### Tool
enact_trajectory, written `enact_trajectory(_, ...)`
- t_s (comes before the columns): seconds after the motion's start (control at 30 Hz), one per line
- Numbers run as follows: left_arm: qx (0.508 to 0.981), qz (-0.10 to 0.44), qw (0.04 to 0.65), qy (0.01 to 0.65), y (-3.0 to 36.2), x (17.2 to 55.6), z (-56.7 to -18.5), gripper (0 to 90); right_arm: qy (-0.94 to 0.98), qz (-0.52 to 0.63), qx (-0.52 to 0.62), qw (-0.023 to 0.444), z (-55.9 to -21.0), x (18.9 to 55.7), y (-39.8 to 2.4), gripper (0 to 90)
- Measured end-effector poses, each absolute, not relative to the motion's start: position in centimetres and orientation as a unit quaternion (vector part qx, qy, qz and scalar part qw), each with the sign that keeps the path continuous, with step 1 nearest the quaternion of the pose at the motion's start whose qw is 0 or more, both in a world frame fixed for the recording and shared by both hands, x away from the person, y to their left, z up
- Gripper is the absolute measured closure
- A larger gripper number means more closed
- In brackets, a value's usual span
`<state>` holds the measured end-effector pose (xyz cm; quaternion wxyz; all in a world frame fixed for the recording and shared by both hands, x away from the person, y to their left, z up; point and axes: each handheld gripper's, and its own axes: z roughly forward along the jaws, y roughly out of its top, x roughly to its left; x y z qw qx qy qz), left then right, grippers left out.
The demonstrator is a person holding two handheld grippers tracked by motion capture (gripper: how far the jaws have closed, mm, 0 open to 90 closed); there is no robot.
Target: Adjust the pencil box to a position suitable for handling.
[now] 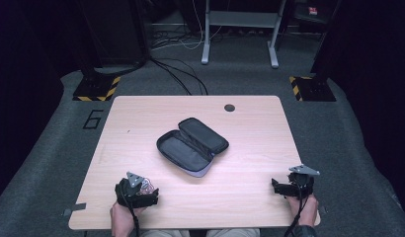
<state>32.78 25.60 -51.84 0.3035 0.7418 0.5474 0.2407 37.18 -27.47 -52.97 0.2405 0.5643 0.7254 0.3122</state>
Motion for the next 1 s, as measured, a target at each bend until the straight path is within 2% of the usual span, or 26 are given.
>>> enact_trajectory(0.07, 0.743, 0.244, 0.302, 0.545, 25.6, 32.7, -51.9, 14.1, 0.725, 0.313, 0.565, 0.241, -53.0, 37.2, -27.5, 2.7)
enact_trajectory(0.33, 0.749, 0.235, 0.309, 0.536, 26.0, 32.6, -52.0, 18.9, 0.725, 0.313, 0.563, 0.242, -53.0, 37.2, -27.5, 3.1)
enact_trajectory(0.47, 0.756, 0.221, 0.317, 0.528, 26.4, 32.7, -52.1, 26.7, 0.725, 0.314, 0.563, 0.242, -53.0, 37.2, -27.5, 3.4)
enact_trajectory(0.8, 0.748, 0.224, 0.323, 0.535, 26.7, 33.4, -52.0, 24.0, 0.723, 0.315, 0.564, 0.245, -53.0, 37.2, -27.5, 3.7)
enact_trajectory(1.0, 0.752, 0.220, 0.314, 0.536, 26.5, 34.4, -52.0, 25.6, 0.724, 0.314, 0.563, 0.243, -53.0, 37.2, -27.5, 3.9)
